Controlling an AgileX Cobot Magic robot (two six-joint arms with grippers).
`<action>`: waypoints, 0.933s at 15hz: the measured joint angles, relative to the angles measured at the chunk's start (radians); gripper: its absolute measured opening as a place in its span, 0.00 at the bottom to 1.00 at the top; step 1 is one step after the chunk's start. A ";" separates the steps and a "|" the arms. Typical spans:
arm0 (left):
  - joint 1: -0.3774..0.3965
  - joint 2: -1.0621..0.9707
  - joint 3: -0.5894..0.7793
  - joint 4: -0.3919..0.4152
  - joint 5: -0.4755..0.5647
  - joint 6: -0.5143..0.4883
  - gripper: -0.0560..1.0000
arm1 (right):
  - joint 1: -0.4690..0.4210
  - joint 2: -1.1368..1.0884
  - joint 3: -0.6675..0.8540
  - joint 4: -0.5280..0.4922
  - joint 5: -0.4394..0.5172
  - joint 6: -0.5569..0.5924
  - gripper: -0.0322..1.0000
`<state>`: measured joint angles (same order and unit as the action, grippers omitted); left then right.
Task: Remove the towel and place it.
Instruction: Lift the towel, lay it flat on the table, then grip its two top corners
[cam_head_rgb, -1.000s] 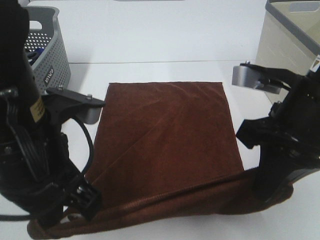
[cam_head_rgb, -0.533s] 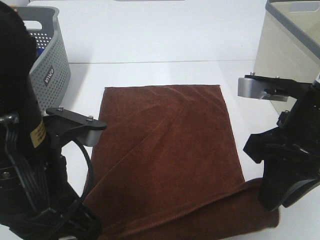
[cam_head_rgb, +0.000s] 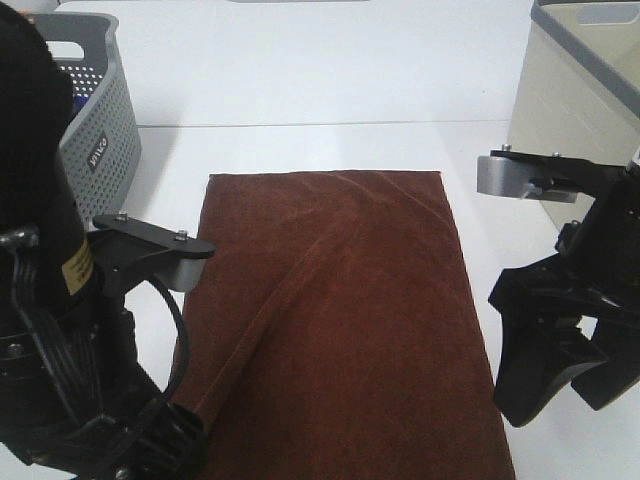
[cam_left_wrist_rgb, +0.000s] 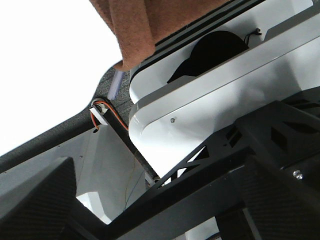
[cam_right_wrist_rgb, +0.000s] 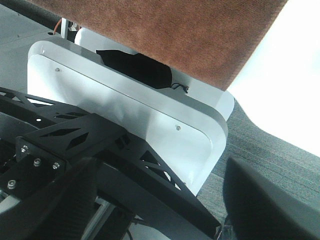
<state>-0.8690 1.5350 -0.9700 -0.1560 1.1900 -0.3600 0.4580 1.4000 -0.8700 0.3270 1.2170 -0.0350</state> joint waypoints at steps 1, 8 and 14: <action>0.000 0.000 0.000 0.022 -0.014 -0.013 0.83 | 0.000 0.000 0.000 0.000 -0.009 0.000 0.69; 0.055 0.000 -0.099 0.238 -0.110 -0.047 0.70 | -0.001 0.000 -0.121 -0.147 -0.193 0.082 0.69; 0.333 0.040 -0.255 0.220 -0.270 0.022 0.70 | -0.001 0.168 -0.408 -0.250 -0.207 0.106 0.69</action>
<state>-0.5360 1.5750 -1.2250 0.0640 0.9200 -0.3380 0.4570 1.5680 -1.2780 0.0770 1.0100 0.0710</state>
